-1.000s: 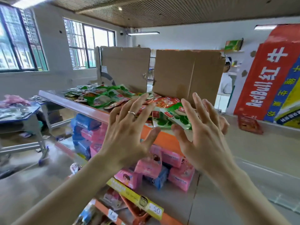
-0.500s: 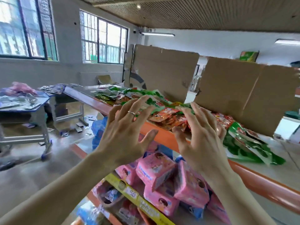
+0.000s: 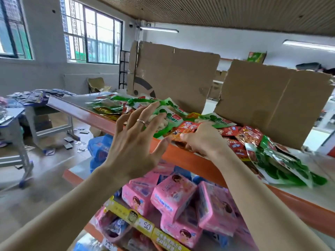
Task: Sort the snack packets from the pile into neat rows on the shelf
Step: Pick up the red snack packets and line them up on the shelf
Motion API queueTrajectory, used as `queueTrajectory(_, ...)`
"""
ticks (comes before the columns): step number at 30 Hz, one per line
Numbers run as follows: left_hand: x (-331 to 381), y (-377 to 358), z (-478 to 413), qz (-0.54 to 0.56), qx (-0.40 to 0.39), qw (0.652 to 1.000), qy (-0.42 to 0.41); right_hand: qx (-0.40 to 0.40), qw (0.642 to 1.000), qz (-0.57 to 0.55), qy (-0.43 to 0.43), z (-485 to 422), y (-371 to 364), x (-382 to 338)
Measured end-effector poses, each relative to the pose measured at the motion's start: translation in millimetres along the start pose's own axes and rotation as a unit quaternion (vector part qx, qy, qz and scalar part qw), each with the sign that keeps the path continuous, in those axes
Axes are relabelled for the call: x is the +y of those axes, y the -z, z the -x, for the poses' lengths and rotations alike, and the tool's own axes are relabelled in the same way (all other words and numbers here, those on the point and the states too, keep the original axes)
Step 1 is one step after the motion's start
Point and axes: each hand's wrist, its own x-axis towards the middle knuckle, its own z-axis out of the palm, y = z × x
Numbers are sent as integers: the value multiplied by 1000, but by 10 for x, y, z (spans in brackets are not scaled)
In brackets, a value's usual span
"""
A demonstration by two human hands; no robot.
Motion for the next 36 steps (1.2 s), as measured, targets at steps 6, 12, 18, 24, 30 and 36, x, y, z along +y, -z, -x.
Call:
queueTrajectory(6,-32,-5,49,0,3,1000,2,-10,1000,-17,-19,-129,-177,-67)
queueTrajectory(12,-79,-8,117,48,13,999,4,15,985,-169,-28,-35,-127,-29)
queueTrajectory(18,-101,-23,-150,446,-48,872,197,73,962,-251,84,306,108,193)
queueTrajectory(24,7,-164,-451,527,-101,803,258,91,929,-314,172,568,286,413)
queueTrajectory(30,352,-164,-649,656,-166,682,277,150,895,-338,249,890,421,545)
queueTrajectory(36,770,-39,-711,675,-77,709,190,189,896,-340,213,1119,412,852)
